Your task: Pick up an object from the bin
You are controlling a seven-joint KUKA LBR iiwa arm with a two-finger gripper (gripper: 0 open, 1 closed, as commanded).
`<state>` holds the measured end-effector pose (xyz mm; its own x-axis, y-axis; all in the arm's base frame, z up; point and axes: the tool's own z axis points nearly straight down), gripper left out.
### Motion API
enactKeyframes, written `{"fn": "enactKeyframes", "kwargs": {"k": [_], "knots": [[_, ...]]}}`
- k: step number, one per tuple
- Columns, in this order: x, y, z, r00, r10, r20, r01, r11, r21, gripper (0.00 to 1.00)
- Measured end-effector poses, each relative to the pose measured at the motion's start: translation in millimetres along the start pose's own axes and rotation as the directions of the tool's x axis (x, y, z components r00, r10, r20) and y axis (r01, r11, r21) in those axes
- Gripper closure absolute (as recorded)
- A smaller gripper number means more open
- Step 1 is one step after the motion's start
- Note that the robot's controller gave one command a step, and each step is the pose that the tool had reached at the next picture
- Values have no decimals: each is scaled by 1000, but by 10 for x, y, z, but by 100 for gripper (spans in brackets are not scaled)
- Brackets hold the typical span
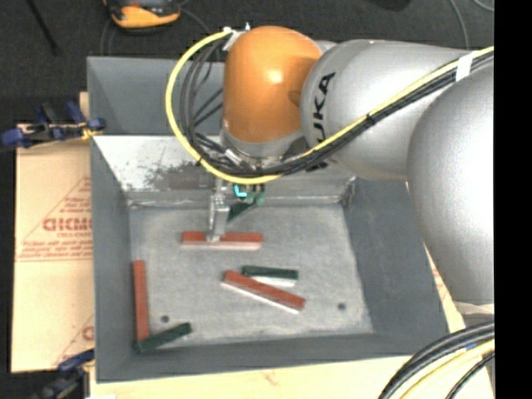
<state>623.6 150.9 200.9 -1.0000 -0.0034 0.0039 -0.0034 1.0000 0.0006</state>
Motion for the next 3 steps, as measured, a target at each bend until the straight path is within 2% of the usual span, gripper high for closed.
{"fn": "enactKeyframes", "kwargs": {"k": [1, 2, 3], "knots": [[-18, -6, -51, 1000, 3, 8, -3, 1000, -1, 0], [-34, -347, 674, 1000, 22, 12, -22, 1000, -2, 0], [-66, -722, 834, 999, 51, 8, -51, 999, 1, 0]]}}
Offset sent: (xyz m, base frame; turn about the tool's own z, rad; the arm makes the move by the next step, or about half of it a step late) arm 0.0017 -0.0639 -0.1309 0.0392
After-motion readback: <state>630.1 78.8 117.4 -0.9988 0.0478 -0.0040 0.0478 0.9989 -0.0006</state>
